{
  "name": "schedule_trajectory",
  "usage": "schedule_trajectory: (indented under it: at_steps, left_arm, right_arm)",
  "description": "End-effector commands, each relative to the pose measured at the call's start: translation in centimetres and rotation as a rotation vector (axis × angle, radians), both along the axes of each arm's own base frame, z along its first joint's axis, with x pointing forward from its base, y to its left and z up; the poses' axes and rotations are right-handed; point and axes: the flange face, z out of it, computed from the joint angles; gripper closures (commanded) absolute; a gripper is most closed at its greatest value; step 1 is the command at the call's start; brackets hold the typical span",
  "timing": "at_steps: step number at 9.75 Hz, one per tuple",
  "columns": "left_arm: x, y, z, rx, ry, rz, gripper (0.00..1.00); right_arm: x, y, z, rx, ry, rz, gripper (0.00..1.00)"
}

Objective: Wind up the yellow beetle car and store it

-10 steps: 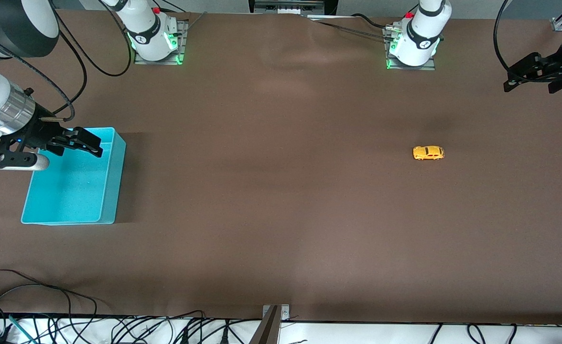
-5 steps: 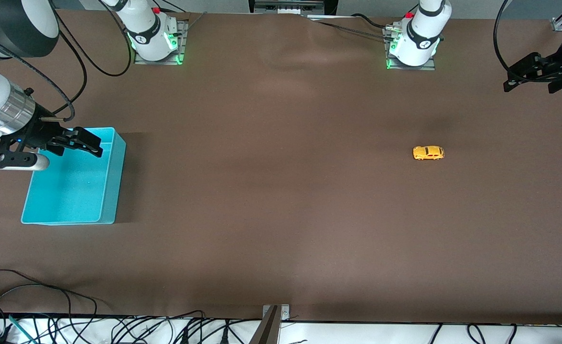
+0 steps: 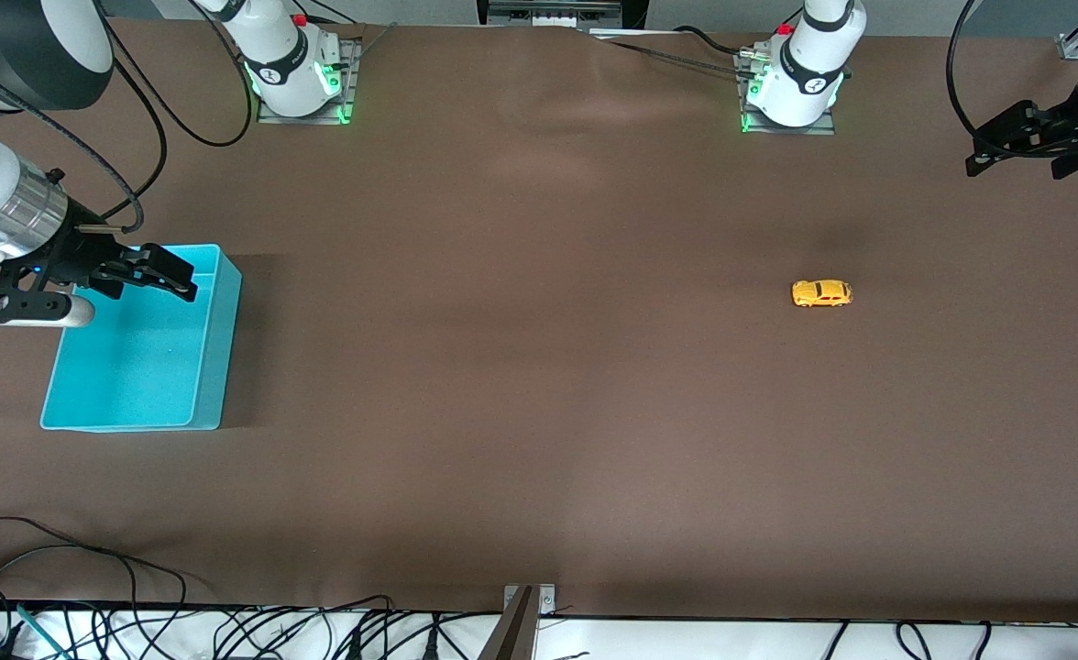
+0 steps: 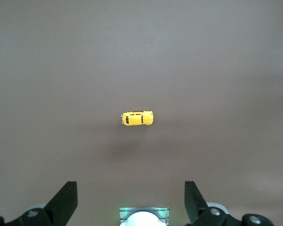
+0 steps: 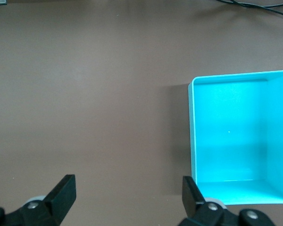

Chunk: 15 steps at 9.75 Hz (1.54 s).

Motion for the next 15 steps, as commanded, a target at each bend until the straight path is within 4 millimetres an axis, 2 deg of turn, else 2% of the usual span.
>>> schedule_trajectory:
  at_steps: [1, 12, 13, 15]
  left_arm:
    - [-0.1, 0.1, 0.5, -0.019, 0.001, 0.012, 0.0]
    - [-0.1, -0.3, 0.5, -0.016, 0.001, 0.003, 0.0]
    - [0.0, -0.1, 0.3, -0.008, 0.004, 0.007, 0.0]
    - [0.8, 0.9, -1.3, 0.002, 0.03, 0.028, 0.0]
  right_arm:
    - [-0.2, 0.0, 0.5, 0.011, 0.003, -0.004, 0.0]
    - [-0.2, 0.0, 0.5, 0.014, 0.002, -0.008, 0.0]
    - [-0.2, 0.0, 0.5, 0.014, 0.002, -0.008, 0.0]
    - [-0.2, 0.0, 0.5, 0.014, 0.002, -0.008, 0.0]
